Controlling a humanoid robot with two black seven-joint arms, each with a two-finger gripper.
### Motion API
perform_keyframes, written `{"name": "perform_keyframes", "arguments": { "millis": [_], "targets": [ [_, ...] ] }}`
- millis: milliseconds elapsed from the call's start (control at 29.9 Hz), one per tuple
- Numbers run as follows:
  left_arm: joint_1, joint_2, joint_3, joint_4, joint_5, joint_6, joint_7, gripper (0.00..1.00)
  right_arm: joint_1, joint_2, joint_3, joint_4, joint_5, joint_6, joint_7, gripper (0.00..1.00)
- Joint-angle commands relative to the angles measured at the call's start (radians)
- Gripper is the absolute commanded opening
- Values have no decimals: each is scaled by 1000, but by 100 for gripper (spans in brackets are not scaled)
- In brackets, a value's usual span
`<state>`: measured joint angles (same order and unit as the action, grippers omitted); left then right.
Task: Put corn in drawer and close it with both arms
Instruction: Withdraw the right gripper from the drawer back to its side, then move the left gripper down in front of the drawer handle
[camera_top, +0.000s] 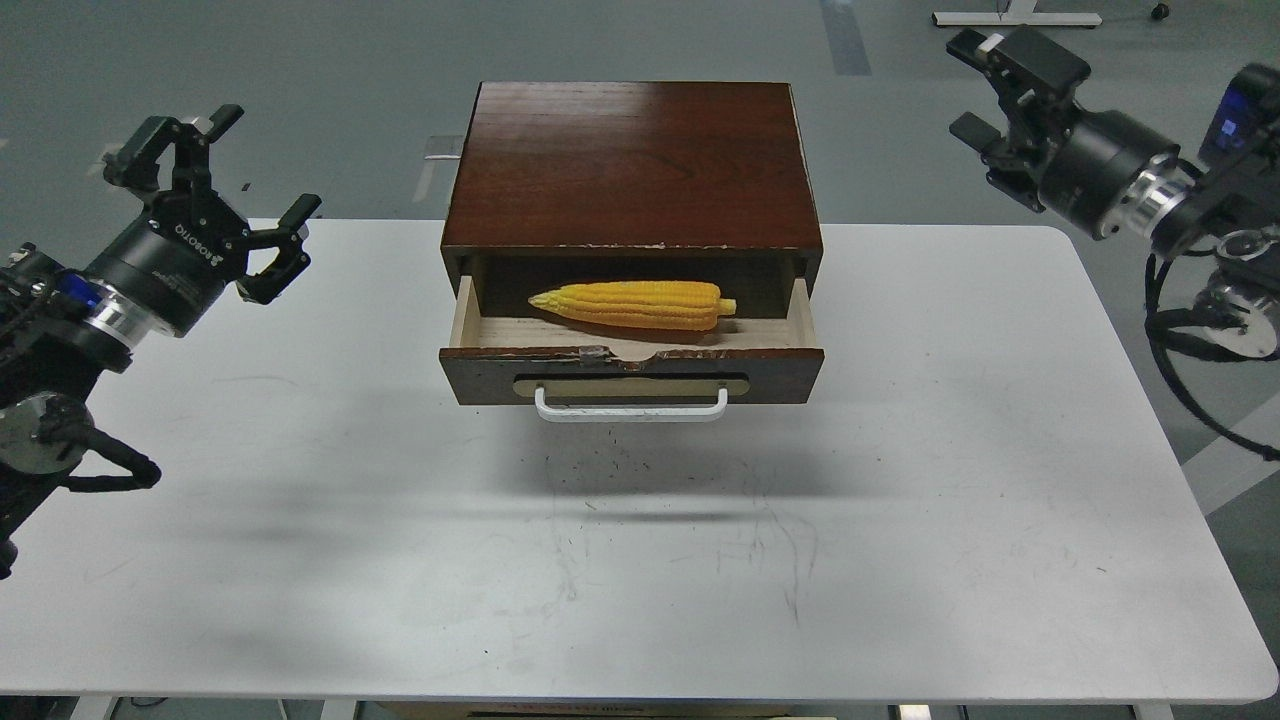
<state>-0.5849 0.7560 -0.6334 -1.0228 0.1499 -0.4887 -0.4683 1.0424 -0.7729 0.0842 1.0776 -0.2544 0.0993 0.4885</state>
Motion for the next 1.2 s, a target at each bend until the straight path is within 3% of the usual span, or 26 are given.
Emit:
{"name": "perform_keyframes", "arguments": {
  "millis": [0, 234, 568, 735, 902, 1036, 1170],
  "targets": [
    [0, 3, -2, 0, 36, 0, -20, 98, -157, 17, 114, -22, 122, 13, 0, 98],
    [0, 14, -2, -51, 132, 0, -20, 98, -327, 93, 261, -126, 263, 158, 0, 98],
    [-13, 60, -58, -161, 299, 0, -20, 98, -383, 112, 250, -168, 322, 234, 0, 99],
    [-50, 60, -195, -365, 685, 0, -20, 98, -387, 112, 244, -166, 313, 234, 0, 99],
    [-75, -15, -196, -574, 1112, 0, -20, 96, -389, 113, 244, -168, 313, 231, 0, 99],
    [-75, -102, -190, -629, 1370, 0, -20, 93, -390, 112, 244, -168, 311, 231, 0, 99],
    [-66, -200, -180, -634, 1626, 0, -20, 78, -392, 112, 243, -166, 311, 231, 0, 99]
  ]
}}
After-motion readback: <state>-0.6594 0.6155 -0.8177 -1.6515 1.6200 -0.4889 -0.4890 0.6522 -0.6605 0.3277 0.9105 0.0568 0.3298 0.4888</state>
